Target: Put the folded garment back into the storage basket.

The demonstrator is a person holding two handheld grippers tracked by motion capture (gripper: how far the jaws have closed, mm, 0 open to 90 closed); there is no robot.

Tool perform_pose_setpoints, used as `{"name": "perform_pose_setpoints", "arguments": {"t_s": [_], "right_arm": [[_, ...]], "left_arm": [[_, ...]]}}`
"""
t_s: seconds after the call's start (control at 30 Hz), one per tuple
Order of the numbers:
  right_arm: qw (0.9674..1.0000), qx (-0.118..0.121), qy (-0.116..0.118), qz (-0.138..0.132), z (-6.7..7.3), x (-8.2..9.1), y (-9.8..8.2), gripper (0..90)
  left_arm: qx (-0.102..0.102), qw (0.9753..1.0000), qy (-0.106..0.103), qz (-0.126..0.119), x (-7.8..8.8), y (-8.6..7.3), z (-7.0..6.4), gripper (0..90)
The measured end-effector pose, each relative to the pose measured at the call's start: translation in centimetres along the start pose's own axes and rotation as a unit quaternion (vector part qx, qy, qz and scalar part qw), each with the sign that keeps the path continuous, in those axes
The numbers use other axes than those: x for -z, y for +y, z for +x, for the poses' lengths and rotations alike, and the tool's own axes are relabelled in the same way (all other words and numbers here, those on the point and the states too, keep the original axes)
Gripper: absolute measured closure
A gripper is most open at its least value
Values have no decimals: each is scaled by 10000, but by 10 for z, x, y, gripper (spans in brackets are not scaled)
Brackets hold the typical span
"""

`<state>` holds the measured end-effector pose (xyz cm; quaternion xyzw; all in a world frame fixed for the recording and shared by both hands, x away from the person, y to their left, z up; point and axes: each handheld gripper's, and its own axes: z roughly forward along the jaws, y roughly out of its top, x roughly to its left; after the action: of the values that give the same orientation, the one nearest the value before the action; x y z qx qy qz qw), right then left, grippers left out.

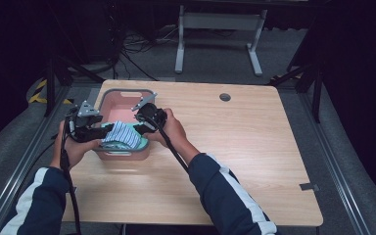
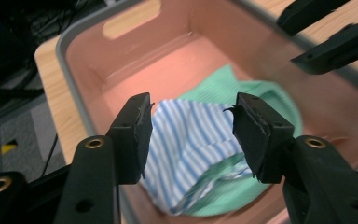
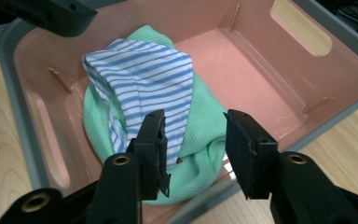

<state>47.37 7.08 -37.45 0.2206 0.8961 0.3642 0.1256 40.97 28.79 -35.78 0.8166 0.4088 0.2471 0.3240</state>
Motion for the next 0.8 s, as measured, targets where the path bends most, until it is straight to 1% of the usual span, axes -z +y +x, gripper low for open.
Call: {"name": "perform_pose_setpoints", "arguments": {"t_s": [0.07,0.17,0.23,0.3,0.33,0.37,0.43,0.47,0.53,0.57,0.63,0.67,0.73,0.8], "right_arm": [[10000,-6,-23,-18,-2,6,-4,550],[10000,-22,-35,-67,-3,13,-9,544],[9999,14,-81,-70,-3,18,-12,531],[9999,88,-108,-69,-4,25,-16,521],[9998,113,-132,-70,-4,27,-18,517],[9998,138,-166,-55,-4,32,-20,512],[9997,158,-171,-53,-4,34,-21,504],[9997,179,-178,-34,-5,37,-23,500],[9993,245,-291,-5,-6,48,-29,467],[9993,245,-291,-5,-6,48,-29,467],[9990,282,-339,-7,-6,54,-32,457],[9989,281,-366,-11,-7,58,-35,450],[9988,267,-415,17,-9,64,-40,438],[9986,246,-467,12,-10,71,-46,428]], "left_arm": [[-28,10000,-32,-78,2,2,-6,453],[-83,9998,-84,-134,3,6,-14,437],[-104,9996,-154,-214,4,7,-20,430],[-136,9995,-167,-251,5,8,-25,417],[-112,9993,-192,-308,5,9,-29,412],[-155,9992,-193,-314,6,10,-30,404],[-159,9991,-203,-336,7,11,-33,386],[-163,9988,-227,-397,8,12,-36,386],[-185,9984,-261,-462,9,13,-40,354],[-166,9984,-256,-483,9,14,-42,354],[-171,9981,-277,-523,11,15,-47,337],[-217,9979,-293,-533,11,15,-49,328],[-255,9975,-261,-604,13,16,-55,313],[-276,9973,-301,-616,15,16,-61,306]]}}
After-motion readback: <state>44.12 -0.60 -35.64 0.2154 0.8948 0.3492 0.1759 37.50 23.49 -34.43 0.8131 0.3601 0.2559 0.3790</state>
